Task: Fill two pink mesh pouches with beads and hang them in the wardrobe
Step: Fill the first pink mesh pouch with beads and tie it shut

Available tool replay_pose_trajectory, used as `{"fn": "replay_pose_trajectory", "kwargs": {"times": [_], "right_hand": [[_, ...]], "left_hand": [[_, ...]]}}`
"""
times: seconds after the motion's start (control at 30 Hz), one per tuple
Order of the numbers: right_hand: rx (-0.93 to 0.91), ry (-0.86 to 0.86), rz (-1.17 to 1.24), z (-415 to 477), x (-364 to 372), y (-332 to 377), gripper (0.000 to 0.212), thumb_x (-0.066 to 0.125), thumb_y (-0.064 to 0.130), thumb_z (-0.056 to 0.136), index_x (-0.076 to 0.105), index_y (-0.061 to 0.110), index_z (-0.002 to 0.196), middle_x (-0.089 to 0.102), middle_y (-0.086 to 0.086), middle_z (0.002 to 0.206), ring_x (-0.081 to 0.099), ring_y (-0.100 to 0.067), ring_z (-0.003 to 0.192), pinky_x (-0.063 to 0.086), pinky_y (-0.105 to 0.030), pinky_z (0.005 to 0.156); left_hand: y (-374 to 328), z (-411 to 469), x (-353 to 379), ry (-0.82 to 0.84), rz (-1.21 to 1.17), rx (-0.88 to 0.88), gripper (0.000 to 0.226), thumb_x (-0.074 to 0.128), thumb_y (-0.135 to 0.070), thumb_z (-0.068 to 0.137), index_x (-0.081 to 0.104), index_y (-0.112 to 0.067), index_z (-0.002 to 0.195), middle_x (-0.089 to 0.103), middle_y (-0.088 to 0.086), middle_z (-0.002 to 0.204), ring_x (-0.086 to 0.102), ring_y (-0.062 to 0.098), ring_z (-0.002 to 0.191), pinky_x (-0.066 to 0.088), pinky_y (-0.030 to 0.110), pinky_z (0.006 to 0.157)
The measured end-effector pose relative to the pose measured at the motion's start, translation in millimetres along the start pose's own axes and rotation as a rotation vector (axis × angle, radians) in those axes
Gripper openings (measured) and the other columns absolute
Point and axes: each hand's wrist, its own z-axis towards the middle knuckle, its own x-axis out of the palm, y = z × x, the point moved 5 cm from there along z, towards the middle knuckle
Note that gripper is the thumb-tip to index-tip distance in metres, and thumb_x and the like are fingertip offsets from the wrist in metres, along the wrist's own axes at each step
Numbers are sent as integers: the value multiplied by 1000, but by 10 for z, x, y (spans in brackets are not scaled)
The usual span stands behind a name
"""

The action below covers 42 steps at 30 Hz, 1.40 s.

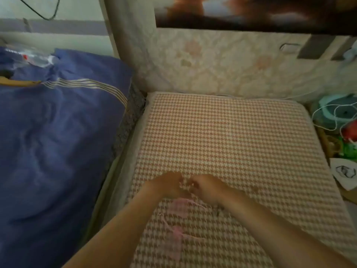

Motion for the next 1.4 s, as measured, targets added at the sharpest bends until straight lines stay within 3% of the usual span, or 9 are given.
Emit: {"fn": "replay_pose_trajectory", "kwargs": {"times": [0.17,0.33,0.47,0.57,0.8,0.97,1.1,1.3,1.4], "right_hand": [[-48,-15,1,289,414,-180,26,53,25,104,72,18,120,73,-5,115,67,-23,100,55,-38,85],[-128,-107,78,427,545,-288,13,63,32,97,74,28,102,70,12,94,64,-9,83,53,-31,75],[-200,-212,209,432,574,-295,6,69,32,94,70,33,87,68,15,86,63,-1,80,54,-27,74],[-210,-285,253,270,574,-253,9,66,29,98,70,27,90,69,13,88,62,0,75,49,-20,69],[-183,-498,481,-588,353,31,14,59,18,102,66,21,90,71,3,80,68,-14,64,48,-25,48],[-56,-491,659,-1238,429,203,12,61,17,102,69,18,110,78,-9,94,69,-22,67,54,-39,58],[-26,-431,648,-1620,562,247,21,68,17,98,75,18,117,77,-4,86,67,-15,66,52,-30,55],[43,-511,675,-2015,825,114,15,71,15,95,79,12,107,76,-1,83,66,-9,65,54,-25,57],[121,-557,755,-2038,964,-86,11,76,21,92,81,16,100,78,-5,89,69,-11,70,58,-29,65]], "left_hand": [[264,204,249,5,268,-66,59,78,-56,72,59,-21,115,52,0,122,54,20,106,47,30,80],[438,283,342,-140,295,-8,38,72,-56,75,64,-18,75,62,1,79,61,18,73,47,31,61],[524,279,373,-325,263,42,27,67,-51,81,59,-26,81,63,-4,83,61,18,79,49,34,67],[559,262,426,-389,27,180,15,66,-37,87,54,-29,85,64,-6,87,63,18,81,52,36,68],[171,-392,516,-507,-299,474,38,74,-24,85,52,-31,115,63,-6,89,56,6,71,46,24,60],[-6,-945,749,-609,-231,572,35,79,-18,81,59,-33,105,59,-11,87,54,4,72,48,21,64],[-59,-1213,981,-635,-219,621,31,79,-19,80,60,-32,100,59,-12,84,56,5,71,51,24,65],[-158,-1354,1278,-674,-205,677,27,79,-19,78,61,-32,94,59,-14,81,55,3,68,54,27,67],[-202,-1266,1469,-677,-122,665,33,79,-22,77,58,-37,97,58,-16,89,56,3,81,55,31,75]]}}
